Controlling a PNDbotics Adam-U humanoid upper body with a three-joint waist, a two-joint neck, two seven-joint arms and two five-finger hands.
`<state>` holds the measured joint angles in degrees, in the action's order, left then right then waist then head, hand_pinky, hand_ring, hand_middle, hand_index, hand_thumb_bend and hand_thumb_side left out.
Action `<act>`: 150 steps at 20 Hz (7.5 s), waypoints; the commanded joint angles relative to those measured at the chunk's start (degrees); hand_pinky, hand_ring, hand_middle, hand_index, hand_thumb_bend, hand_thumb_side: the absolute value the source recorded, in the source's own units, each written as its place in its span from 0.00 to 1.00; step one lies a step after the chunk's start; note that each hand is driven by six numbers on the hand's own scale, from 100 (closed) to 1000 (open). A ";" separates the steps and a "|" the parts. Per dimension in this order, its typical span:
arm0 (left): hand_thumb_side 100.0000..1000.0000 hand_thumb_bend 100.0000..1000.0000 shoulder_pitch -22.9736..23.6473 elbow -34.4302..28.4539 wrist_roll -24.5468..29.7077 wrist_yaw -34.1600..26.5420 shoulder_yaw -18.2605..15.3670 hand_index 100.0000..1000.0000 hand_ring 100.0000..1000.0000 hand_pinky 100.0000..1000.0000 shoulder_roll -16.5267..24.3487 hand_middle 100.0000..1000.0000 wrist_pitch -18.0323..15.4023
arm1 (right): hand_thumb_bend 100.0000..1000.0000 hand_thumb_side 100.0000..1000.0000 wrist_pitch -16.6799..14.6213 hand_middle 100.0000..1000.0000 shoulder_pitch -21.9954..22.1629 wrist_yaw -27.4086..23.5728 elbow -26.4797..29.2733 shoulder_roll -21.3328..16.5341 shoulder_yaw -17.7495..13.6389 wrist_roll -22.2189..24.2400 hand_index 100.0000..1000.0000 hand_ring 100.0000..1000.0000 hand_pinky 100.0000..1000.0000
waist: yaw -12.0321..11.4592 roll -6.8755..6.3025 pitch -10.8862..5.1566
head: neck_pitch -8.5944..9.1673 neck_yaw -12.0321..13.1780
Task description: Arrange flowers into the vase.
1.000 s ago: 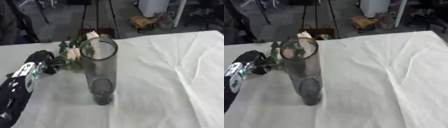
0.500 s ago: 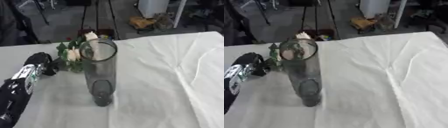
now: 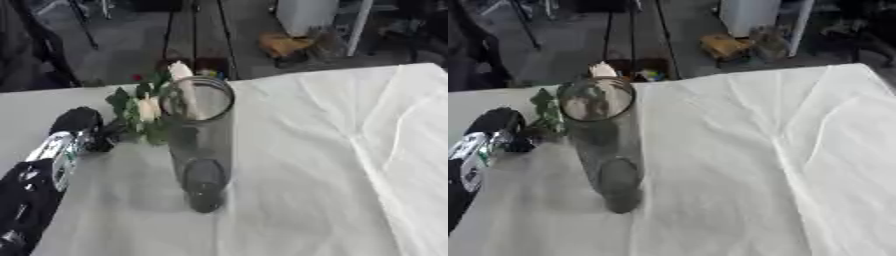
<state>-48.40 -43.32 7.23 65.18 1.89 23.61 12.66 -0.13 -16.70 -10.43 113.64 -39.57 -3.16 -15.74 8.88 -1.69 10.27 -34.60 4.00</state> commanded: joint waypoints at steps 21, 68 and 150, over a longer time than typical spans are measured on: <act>0.41 1.00 -0.14 -1.40 -6.39 -3.82 1.14 0.01 0.00 0.00 -3.03 0.00 4.63 | 0.00 0.66 -0.22 0.71 -0.52 -0.63 0.82 -0.64 -0.40 0.35 0.82 0.69 0.63 | -0.56 0.46 -0.70 | 0.18 0.49; 0.05 1.00 -1.18 -48.95 -22.47 -32.67 -3.28 0.00 0.00 0.00 7.18 0.00 6.68 | 0.00 0.66 -0.57 0.70 2.55 -1.06 -0.17 -0.59 -1.44 -0.51 0.82 0.69 0.63 | -2.52 2.53 -4.55 | 0.28 -0.65; 0.42 1.00 -6.19 -48.90 -16.51 -110.17 14.68 0.00 0.00 0.00 -0.25 0.00 11.77 | 0.00 0.66 -0.52 0.70 1.70 -1.34 -0.87 0.05 -0.56 0.42 0.82 0.69 0.63 | -0.77 1.62 -4.42 | 1.04 -1.00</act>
<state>-53.46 -91.32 -9.38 -45.41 16.51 21.86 24.06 -0.63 -14.21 -11.53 112.53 -38.54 -3.20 -15.48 8.09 -0.28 6.67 -34.06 3.13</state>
